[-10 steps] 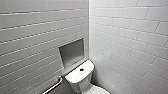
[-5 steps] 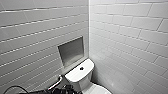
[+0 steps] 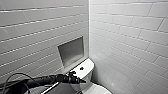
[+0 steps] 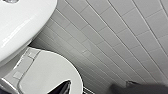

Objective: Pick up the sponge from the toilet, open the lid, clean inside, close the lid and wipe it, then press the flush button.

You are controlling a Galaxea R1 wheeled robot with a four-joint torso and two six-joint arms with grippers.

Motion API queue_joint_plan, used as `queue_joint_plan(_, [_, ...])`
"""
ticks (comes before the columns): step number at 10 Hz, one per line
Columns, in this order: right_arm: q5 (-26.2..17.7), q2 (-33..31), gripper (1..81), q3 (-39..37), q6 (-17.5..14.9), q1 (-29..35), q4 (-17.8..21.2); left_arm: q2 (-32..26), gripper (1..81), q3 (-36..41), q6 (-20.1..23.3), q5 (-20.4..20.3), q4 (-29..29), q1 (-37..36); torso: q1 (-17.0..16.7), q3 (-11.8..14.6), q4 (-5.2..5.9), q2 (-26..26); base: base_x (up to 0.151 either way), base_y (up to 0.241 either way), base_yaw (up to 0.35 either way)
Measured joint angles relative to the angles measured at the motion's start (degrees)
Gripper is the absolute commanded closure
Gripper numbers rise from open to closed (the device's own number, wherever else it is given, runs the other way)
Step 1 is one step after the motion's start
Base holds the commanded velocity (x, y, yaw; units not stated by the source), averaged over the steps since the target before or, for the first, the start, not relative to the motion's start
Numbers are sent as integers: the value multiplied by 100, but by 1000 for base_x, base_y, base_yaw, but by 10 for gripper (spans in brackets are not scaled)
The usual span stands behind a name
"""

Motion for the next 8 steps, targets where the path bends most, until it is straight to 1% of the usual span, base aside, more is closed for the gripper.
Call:
queue_joint_plan(1, [0,0,811,0,0,0,-2,215,10,-245,2,140,-93,-116,0,-4,0,0,0,0,0])
queue_joint_plan(2, [22,0,811,0,0,2,-2,413,10,-516,0,197,-156,-368,0,-35,0,2,0,0,0])
queue_joint_plan(3, [24,2,811,0,-2,0,-2,553,10,-798,0,187,-208,-667,0,-96,0,2,0,0,0])
queue_joint_plan(4, [26,5,811,2,-2,6,-4,667,10,-1111,0,177,-243,-813,2,-162,0,5,0,0,0])
queue_joint_plan(6, [39,33,811,0,-2,48,-6,970,10,-1708,0,297,-256,-848,4,-306,0,6,0,0,0])
queue_joint_plan(8, [41,52,811,2,-2,50,-6,1326,10,-2254,-4,325,-265,-1022,4,-468,0,9,0,0,0])
